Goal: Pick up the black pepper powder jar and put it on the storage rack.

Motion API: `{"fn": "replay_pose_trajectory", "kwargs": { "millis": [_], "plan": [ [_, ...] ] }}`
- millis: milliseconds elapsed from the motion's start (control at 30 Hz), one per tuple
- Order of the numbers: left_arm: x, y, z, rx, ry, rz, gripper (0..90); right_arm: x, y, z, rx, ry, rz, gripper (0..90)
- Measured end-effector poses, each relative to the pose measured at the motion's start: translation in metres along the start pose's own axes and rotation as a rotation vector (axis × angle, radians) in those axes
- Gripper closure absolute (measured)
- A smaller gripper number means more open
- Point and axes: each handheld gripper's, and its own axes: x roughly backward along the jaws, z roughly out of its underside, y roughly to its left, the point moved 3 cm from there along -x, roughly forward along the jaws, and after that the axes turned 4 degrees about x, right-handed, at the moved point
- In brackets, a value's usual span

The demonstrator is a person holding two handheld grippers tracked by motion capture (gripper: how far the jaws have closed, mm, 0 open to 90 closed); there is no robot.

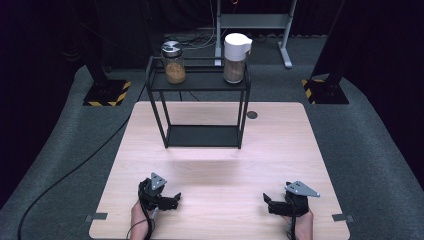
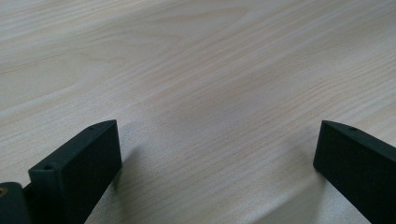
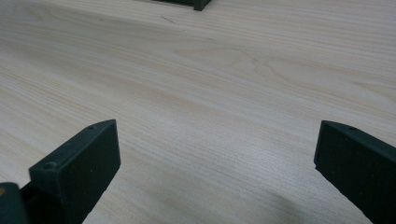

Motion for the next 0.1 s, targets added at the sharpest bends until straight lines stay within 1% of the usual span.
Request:
{"fn": "replay_pose_trajectory", "kwargs": {
  "millis": [100],
  "plan": [
    [0.0,0.0001,0.0,0.0,0.0,0.0,0.3,0.0001,0.0003,0.0001,0.002,-0.001,0.0,0.0]
  ]
}}
